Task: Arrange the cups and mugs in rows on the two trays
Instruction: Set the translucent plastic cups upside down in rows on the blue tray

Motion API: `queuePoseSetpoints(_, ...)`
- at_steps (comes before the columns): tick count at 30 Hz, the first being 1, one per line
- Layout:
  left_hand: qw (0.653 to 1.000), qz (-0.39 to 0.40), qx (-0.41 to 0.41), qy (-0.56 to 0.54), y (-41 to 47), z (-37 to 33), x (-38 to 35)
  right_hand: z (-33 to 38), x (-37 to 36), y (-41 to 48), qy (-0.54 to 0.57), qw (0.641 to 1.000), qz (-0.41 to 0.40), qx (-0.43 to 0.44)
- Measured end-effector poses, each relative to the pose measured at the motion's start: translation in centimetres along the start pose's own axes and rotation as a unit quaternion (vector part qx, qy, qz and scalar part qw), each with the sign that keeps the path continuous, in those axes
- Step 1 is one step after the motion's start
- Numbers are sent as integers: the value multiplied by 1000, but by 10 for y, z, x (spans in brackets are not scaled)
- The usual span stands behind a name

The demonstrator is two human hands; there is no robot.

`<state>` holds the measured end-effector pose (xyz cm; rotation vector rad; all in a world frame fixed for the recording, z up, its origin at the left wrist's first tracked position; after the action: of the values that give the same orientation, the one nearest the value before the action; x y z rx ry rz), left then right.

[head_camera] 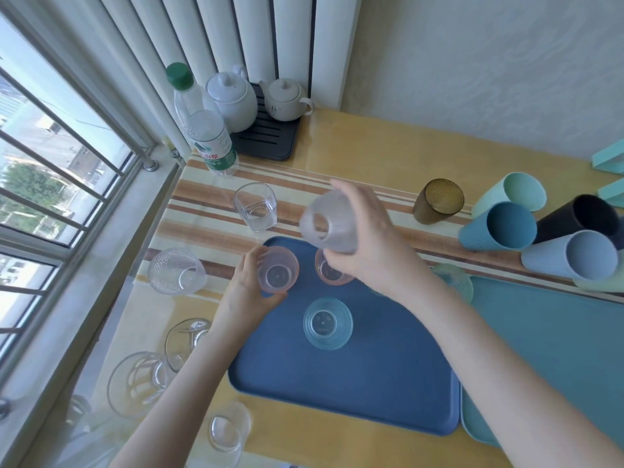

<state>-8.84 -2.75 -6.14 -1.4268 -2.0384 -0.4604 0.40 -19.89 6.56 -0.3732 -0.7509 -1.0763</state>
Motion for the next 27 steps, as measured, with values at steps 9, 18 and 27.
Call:
queuePoseSetpoints(9, 1000, 9, 3, 15, 29, -4, -9, -42, 27, -127, 7, 989, 0, -146)
queuePoseSetpoints(18, 997, -32, 12, 66, -5, -23, 15, -74, -8, -176, -38, 977, 48, -205)
queuePoseSetpoints(27, 999, 4, 12, -43, -117, -52, -40, -72, -14, -169, -49, 977, 25, -208)
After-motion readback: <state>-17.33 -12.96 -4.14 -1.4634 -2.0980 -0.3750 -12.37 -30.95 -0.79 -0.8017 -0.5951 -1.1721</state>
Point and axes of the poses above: each hand's wrist, its own y-axis towards the middle knuckle, its own x-axis out of the back of the hand, z = x × y, the point moved 3 cm from there along y, towards the middle knuckle, and after that the axes turned 10 degrees about -z, right-handed, at the moved point
